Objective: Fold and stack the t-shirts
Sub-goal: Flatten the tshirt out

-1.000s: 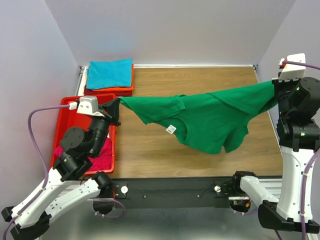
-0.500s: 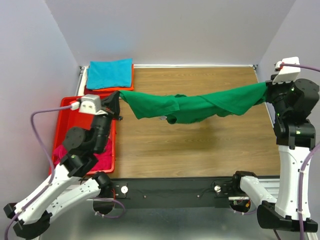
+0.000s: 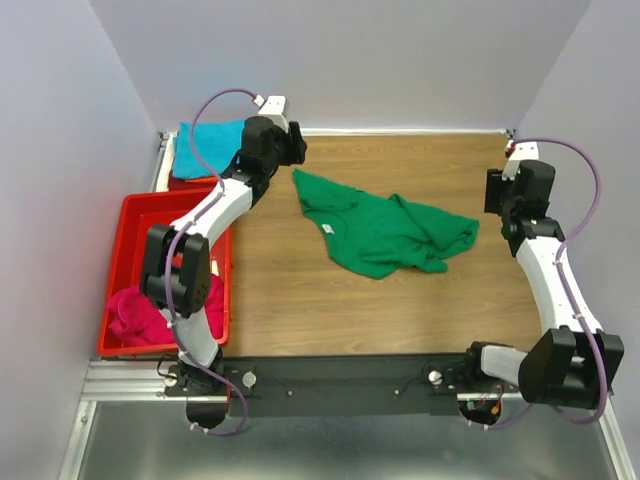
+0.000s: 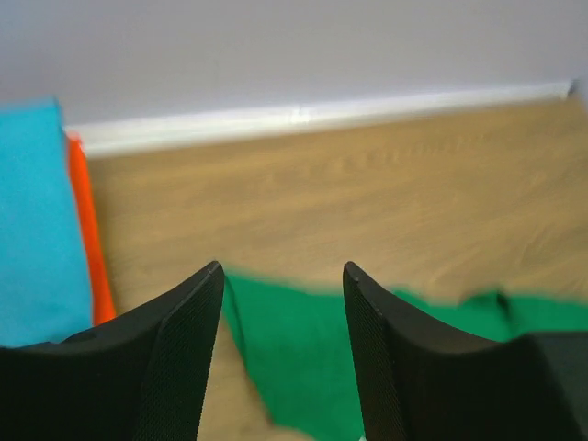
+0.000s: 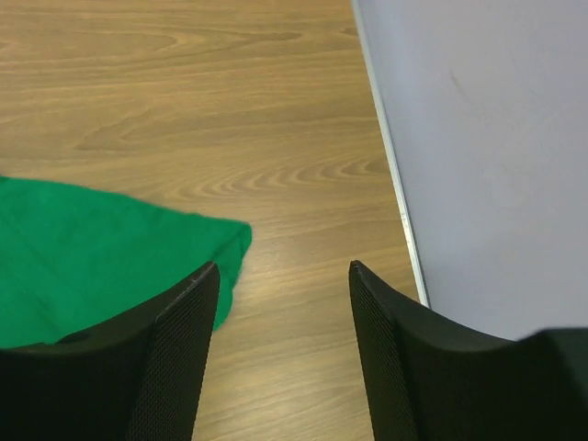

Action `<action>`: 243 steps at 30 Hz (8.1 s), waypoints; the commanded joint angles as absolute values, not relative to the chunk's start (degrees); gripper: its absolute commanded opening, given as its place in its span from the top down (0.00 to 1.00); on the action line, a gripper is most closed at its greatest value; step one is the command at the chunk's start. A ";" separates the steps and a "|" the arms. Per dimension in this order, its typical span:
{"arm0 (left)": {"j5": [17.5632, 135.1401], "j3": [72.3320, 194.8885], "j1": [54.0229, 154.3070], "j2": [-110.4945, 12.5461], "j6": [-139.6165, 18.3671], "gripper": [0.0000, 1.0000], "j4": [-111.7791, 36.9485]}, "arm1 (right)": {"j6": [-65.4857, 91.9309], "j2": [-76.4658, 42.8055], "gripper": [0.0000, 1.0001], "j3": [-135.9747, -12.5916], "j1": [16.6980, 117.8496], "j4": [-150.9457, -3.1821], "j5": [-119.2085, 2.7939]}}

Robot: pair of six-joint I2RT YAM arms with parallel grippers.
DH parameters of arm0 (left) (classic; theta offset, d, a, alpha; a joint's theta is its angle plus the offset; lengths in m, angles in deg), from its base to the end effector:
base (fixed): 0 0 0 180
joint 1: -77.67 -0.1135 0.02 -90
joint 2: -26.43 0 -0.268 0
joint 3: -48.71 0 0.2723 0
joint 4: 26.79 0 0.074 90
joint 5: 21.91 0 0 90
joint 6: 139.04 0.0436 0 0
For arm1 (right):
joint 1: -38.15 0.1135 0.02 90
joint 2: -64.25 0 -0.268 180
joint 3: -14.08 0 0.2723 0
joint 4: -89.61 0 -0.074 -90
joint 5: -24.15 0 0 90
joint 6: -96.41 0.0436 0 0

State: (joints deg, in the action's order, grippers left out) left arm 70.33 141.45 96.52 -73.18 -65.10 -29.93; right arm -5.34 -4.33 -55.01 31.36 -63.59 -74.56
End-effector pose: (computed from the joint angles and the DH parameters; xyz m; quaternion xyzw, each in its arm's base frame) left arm 0.4261 -0.1473 0.3247 0.0312 0.7654 -0.2070 0.6085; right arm 0.2965 -0.0420 0.3135 0.0034 0.8479 -0.1484 0.5090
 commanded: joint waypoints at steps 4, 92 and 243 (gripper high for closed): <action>71.26 142.13 96.65 -64.99 -56.72 0.29 -38.99 | -8.51 2.10 0.18 -50.16 30.76 -68.70 -69.92; 84.19 98.44 140.66 -27.78 -31.02 0.15 -33.89 | -33.41 -8.51 0.34 -44.17 70.49 -28.96 -47.74; 95.95 146.17 98.41 -95.74 -64.16 0.69 -48.04 | -22.07 -20.13 0.28 -54.99 31.38 -44.52 -27.35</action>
State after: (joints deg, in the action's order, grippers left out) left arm 93.78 144.77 98.16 -94.97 -63.90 -48.45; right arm -22.52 -21.55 -55.79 31.38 -43.73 -29.01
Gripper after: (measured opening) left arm 0.362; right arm 0.714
